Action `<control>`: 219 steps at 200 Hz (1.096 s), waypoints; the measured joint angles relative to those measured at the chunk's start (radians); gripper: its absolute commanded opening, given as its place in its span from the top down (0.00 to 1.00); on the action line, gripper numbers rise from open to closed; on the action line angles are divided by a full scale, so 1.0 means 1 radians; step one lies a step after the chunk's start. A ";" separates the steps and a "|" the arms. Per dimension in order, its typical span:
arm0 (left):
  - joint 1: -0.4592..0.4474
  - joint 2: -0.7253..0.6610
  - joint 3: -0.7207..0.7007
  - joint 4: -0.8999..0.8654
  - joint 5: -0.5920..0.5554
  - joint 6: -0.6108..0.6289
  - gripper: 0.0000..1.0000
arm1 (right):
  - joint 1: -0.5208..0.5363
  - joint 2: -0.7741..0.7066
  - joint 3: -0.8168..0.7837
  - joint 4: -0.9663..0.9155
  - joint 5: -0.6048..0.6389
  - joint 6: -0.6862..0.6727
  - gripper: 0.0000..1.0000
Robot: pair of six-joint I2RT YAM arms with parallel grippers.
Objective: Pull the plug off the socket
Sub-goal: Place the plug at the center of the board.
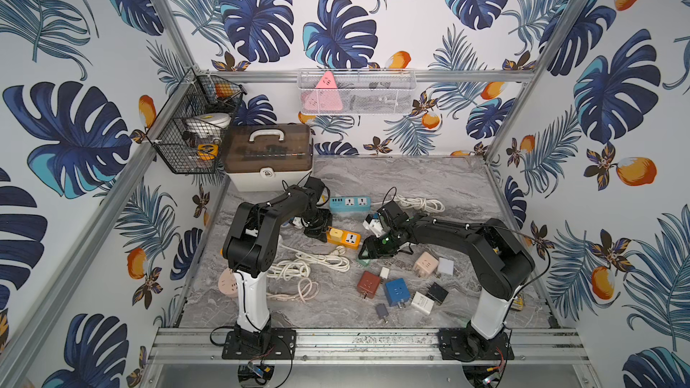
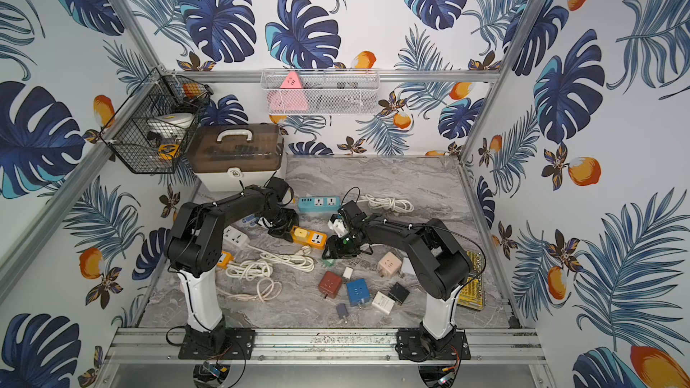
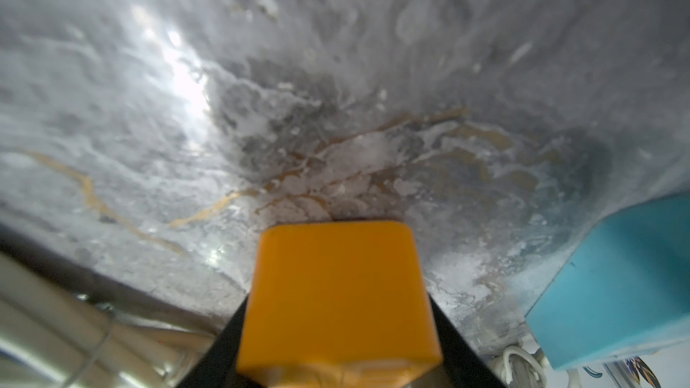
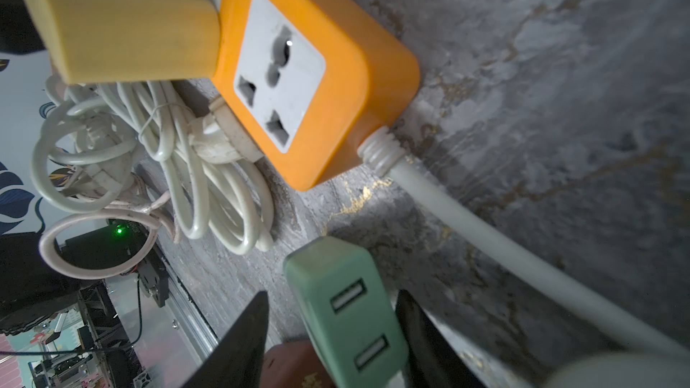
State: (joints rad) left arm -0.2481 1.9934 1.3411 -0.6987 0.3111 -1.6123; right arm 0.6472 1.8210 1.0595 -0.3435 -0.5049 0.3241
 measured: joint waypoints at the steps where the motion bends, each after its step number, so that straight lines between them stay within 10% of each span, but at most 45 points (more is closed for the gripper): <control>1: 0.000 0.000 0.000 0.000 0.000 0.000 1.00 | 0.000 -0.002 0.000 -0.001 0.001 0.000 0.35; 145: -0.008 0.000 0.002 -0.002 -0.011 -0.001 1.00 | 0.078 -0.248 0.024 -0.002 0.270 -0.253 0.37; 219: -0.016 -0.005 -0.006 0.007 -0.016 0.003 1.00 | 0.204 -0.010 0.179 0.134 0.391 -0.532 0.37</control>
State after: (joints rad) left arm -0.2646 1.9888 1.3346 -0.6914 0.2947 -1.6089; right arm 0.8516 1.8114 1.2385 -0.2096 -0.1135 -0.2077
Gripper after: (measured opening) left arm 0.539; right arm 0.625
